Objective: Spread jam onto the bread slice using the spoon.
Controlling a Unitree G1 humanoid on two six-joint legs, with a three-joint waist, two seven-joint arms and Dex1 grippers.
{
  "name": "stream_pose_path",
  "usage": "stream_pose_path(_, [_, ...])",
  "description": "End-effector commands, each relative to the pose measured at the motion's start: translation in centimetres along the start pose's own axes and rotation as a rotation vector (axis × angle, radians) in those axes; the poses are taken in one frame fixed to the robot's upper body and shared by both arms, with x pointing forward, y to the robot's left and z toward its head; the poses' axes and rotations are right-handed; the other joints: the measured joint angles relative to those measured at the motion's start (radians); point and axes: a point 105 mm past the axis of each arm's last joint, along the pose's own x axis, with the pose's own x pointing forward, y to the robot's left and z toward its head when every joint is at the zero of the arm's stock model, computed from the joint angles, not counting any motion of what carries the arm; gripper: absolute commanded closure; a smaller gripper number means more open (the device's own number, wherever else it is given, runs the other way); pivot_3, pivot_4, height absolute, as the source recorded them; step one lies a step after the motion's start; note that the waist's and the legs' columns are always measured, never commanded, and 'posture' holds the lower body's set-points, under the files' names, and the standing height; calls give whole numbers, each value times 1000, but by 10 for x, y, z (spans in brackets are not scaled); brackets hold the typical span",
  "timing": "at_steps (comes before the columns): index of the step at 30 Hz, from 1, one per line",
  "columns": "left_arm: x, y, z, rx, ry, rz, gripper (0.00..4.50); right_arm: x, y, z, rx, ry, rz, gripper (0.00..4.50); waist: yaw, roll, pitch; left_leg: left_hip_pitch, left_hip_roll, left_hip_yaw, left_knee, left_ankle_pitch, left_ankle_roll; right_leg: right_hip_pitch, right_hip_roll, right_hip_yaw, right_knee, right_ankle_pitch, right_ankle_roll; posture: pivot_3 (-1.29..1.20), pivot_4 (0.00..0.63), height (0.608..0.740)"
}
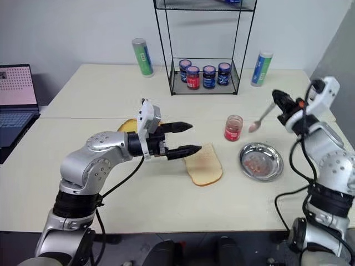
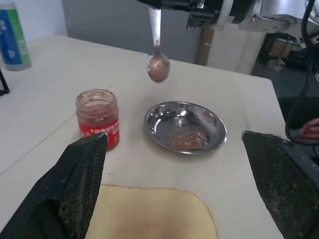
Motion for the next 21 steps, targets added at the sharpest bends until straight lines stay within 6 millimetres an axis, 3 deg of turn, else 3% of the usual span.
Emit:
stream_pose_path(1, [4,6,14,42,-63,59,0,21,18,11,-129,-64,28,4491,-1,0,0,0,0,0,0,0,0,0,0,0,0,0,0,0,150,740])
stream_pose_path(10, [16,2,13,56,-79,72,0,52,31,-16,-357,-48,58,4491,-1,0,0,-5,0,0,0,0,0,-4,-2,0,-1,0,0,0,150,740])
stream_pose_path(21, [13,-1,13,54,-74,87,0,66,32,-35,-456,-56,77,4491,-3,0,0,-4,0,0,0,0,0,-4,-5,-1,0,0,0,0,150,740])
